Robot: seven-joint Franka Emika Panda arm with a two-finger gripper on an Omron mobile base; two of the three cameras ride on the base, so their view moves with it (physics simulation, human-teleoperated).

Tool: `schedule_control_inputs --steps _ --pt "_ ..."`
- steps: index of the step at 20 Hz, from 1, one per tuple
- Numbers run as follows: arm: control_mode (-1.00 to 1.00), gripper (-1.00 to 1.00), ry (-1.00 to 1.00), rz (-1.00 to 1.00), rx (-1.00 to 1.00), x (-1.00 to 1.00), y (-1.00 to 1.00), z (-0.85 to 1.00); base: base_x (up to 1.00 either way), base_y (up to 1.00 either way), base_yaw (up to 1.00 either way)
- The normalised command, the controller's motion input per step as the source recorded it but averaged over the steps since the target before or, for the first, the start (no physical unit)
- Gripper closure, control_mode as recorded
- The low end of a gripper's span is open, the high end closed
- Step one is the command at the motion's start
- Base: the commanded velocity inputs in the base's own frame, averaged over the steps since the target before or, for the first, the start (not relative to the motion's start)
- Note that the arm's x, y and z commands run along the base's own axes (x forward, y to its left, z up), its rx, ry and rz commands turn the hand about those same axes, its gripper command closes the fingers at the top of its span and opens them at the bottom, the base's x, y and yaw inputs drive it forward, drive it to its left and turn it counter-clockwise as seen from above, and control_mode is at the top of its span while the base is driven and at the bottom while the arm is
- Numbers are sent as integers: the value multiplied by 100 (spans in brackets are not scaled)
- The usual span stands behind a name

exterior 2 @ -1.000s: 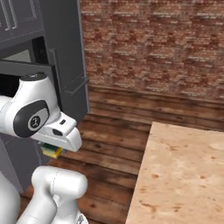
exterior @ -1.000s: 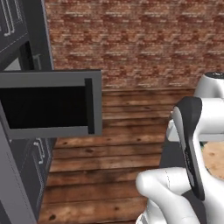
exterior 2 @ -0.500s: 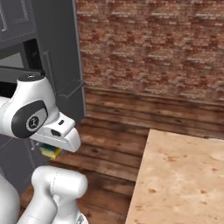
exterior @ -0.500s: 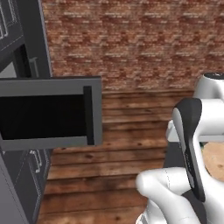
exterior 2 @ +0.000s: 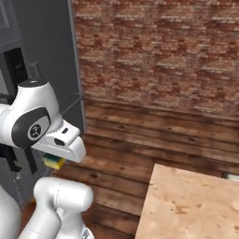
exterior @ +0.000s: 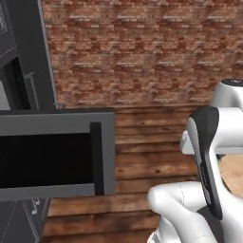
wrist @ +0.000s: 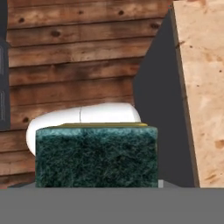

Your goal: Place the sponge inside the microwave to prepare for sanitizing.

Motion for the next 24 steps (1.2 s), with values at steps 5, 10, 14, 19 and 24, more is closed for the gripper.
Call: schedule_control_inputs --steps 5,10,14,19,24 --pt "100 100 0 0 0 0 0 0 94 -44 7" --pt "100 100 0 0 0 0 0 0 99 -50 6" --pt "100 100 0 0 0 0 0 0 100 -49 5" --pt "100 100 0 0 0 0 0 0 100 -42 5" --pt "100 100 0 0 0 0 0 0 100 -52 7"
